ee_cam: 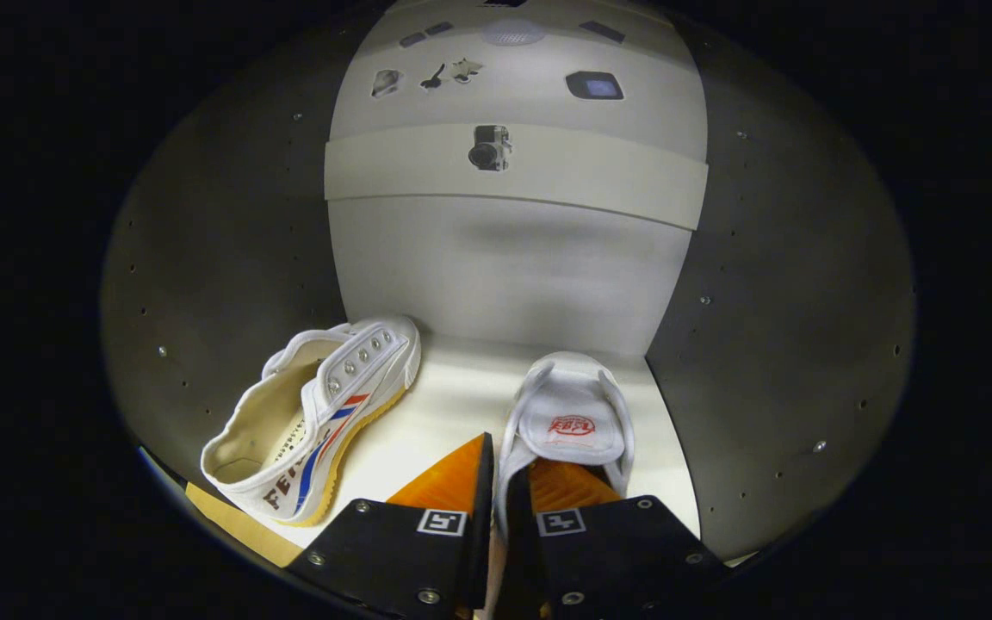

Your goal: Open the shoe cabinet door, grab the shoes and put them into the shoe cabinet, then close the shoe cabinet door.

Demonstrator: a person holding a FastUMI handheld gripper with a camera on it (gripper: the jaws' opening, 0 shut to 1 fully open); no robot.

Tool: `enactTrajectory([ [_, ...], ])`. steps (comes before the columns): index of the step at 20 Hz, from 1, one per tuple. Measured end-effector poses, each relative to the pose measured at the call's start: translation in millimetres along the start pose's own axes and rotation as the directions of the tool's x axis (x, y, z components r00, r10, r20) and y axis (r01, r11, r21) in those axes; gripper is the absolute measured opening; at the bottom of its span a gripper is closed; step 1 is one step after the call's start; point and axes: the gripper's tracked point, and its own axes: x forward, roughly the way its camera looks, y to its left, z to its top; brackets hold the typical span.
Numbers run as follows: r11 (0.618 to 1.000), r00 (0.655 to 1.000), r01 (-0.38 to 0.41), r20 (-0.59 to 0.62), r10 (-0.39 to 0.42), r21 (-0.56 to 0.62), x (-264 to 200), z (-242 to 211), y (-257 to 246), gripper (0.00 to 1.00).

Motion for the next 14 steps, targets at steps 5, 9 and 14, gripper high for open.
enactTrajectory([
  [5,1.0,1.0,0.014,0.016,-0.015,0.024,-34.9,1.5,6.7,0.19],
  [9,0.999,0.999,0.004,0.051,-0.006,0.046,-76.2,2.6,17.5,0.2],
  [14,0.999,0.994,0.016,0.111,-0.021,0.048,-135.5,5.3,35.7,0.2],
])
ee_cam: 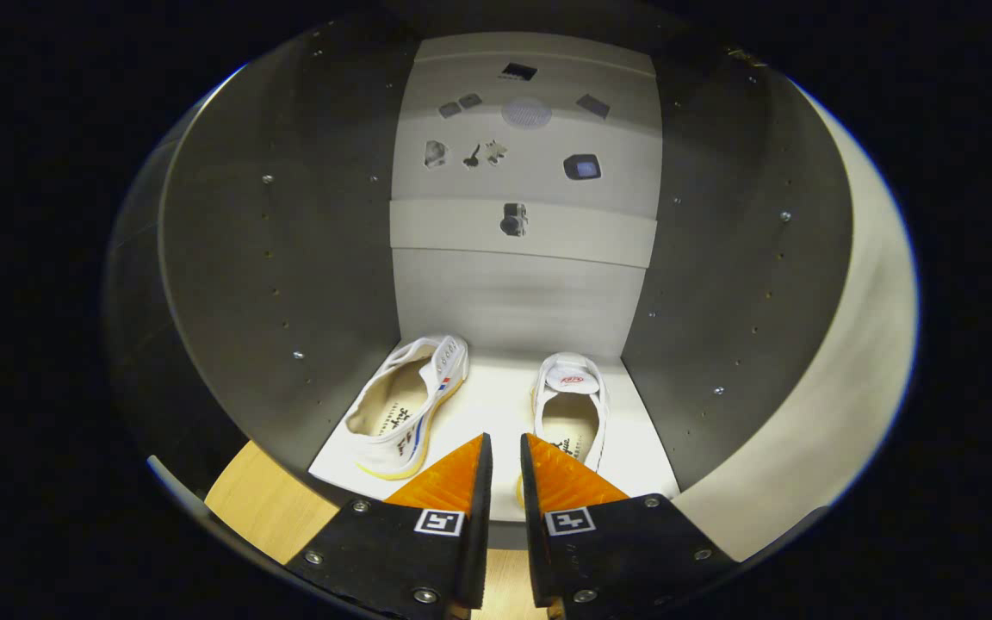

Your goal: Open the shoe cabinet door, grab the shoes and put them into the shoe cabinet, then close the shoe cabinet door.

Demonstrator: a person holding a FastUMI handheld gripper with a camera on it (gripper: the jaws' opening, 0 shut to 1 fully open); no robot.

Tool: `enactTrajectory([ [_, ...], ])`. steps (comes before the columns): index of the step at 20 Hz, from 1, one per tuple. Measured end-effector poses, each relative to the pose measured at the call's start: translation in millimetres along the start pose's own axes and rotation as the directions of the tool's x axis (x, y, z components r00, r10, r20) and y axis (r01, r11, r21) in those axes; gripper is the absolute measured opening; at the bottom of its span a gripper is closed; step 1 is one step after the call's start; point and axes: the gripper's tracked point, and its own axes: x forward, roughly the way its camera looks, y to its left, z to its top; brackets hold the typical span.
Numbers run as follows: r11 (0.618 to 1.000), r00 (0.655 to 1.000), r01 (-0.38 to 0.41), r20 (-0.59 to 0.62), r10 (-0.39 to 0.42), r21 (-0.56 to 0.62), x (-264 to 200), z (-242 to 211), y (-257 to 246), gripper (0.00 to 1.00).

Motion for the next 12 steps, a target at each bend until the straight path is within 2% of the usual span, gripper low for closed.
enactTrajectory([
  [12,0.997,0.984,0.061,0.166,-0.067,0.041,-160.1,-1.4,24.8,0.19],
])
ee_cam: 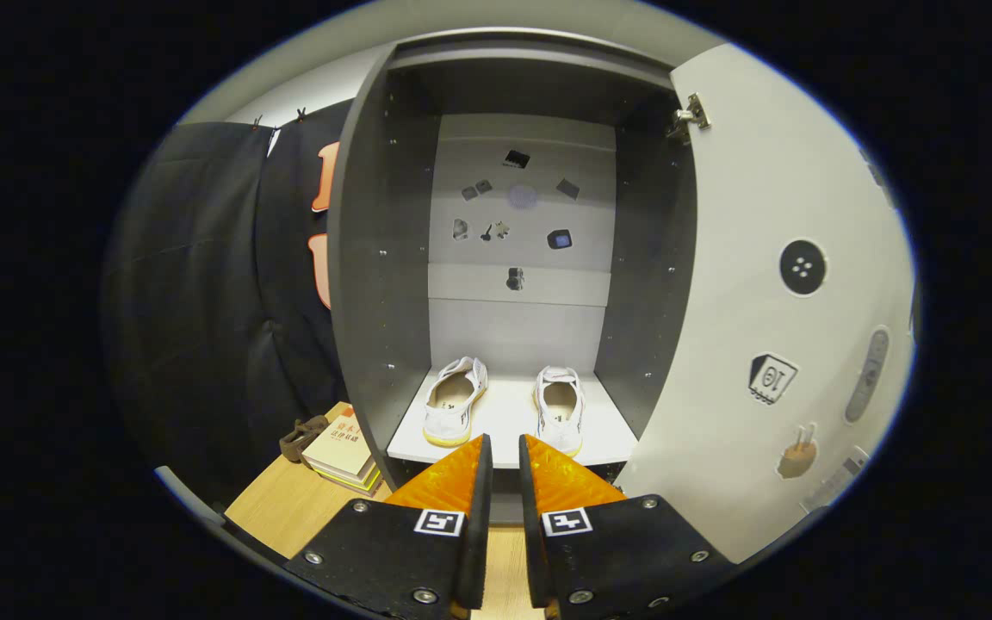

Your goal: Open the shoe cabinet door, grab the shoes and put them into the shoe cabinet, then close the shoe cabinet door.

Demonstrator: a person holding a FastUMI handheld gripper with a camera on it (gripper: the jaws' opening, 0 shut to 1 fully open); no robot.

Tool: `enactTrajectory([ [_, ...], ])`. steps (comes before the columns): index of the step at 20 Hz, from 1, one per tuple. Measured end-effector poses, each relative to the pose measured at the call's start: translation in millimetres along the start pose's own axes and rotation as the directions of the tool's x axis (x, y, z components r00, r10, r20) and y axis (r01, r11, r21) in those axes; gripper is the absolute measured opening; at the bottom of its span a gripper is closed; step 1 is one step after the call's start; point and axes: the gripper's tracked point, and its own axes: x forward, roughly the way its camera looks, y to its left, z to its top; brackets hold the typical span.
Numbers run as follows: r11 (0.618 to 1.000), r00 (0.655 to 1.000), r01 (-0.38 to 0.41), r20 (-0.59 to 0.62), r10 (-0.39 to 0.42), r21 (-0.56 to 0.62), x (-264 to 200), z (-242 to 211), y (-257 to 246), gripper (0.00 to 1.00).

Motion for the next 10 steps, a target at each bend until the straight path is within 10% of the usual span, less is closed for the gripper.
enactTrajectory([
  [10,0.999,0.995,0.033,0.088,-0.037,0.044,-123.0,-16.7,-1.7,0.37],
])
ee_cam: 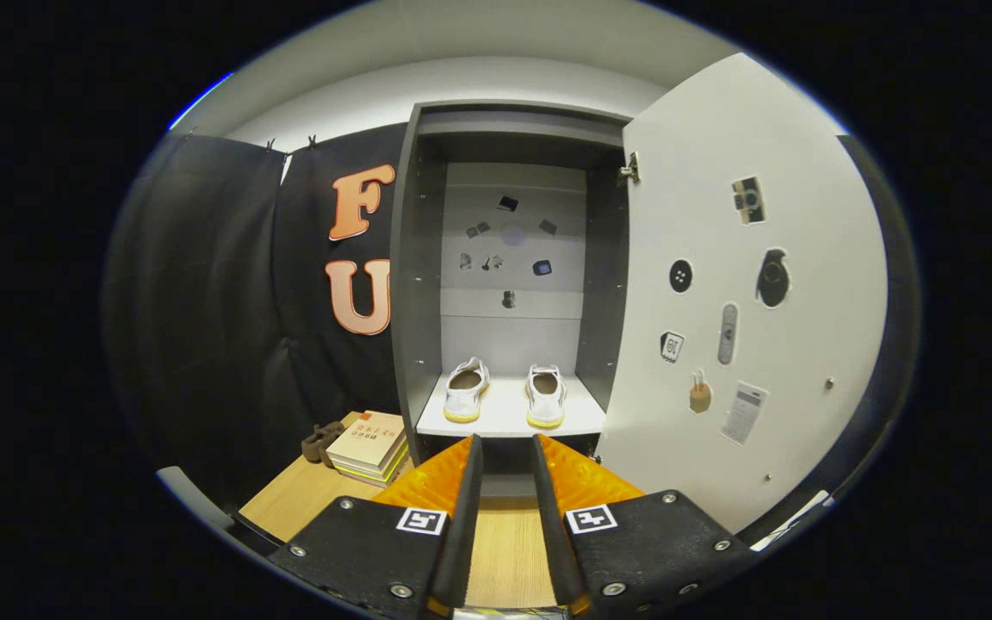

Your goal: Open the shoe cabinet door, grab the shoes and put them into the shoe cabinet, then close the shoe cabinet door.

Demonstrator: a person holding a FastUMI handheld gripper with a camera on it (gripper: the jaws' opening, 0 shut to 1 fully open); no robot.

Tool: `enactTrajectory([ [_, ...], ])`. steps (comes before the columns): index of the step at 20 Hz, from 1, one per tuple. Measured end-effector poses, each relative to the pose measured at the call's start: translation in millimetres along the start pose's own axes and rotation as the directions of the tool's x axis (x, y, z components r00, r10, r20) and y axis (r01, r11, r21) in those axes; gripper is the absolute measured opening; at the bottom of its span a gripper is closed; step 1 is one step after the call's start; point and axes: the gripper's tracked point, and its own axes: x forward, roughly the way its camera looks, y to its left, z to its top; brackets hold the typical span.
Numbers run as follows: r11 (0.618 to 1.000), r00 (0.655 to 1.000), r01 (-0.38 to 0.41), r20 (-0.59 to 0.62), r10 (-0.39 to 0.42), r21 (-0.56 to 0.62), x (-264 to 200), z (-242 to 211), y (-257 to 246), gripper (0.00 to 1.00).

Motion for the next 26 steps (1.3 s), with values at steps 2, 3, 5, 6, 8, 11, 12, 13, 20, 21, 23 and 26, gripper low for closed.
enactTrajectory([
  [2,1.0,1.0,0.002,0.009,-0.002,0.027,-20.5,1.0,-4.7,0.42],
  [3,0.999,1.0,0.004,0.01,-0.004,0.036,-29.5,0.4,-7.9,0.45],
  [5,0.999,1.0,0.011,0.016,-0.012,0.05,-45.0,0.9,-12.6,0.5],
  [6,0.998,1.0,0.014,0.018,-0.015,0.054,-51.8,0.5,-14.2,0.51],
  [8,0.998,0.999,0.021,0.028,-0.022,0.06,-59.4,3.0,-17.0,0.53],
  [11,0.998,0.999,0.023,0.046,-0.026,0.053,-80.1,2.6,-20.5,0.58],
  [12,0.999,0.998,0.025,0.061,-0.027,0.045,-84.2,5.3,-21.5,0.6],
  [13,0.999,0.997,0.025,0.066,-0.028,0.041,-88.4,4.3,-21.9,0.62],
  [20,0.998,0.995,0.041,0.084,-0.046,0.053,-117.3,1.6,-23.6,0.74],
  [21,0.997,0.995,0.048,0.089,-0.053,0.053,-119.9,1.7,-25.5,0.75],
  [23,0.996,0.993,0.056,0.099,-0.062,0.063,-127.7,3.2,-30.1,0.77],
  [26,0.995,0.992,0.061,0.102,-0.069,0.082,-135.1,3.1,-36.1,0.79],
])
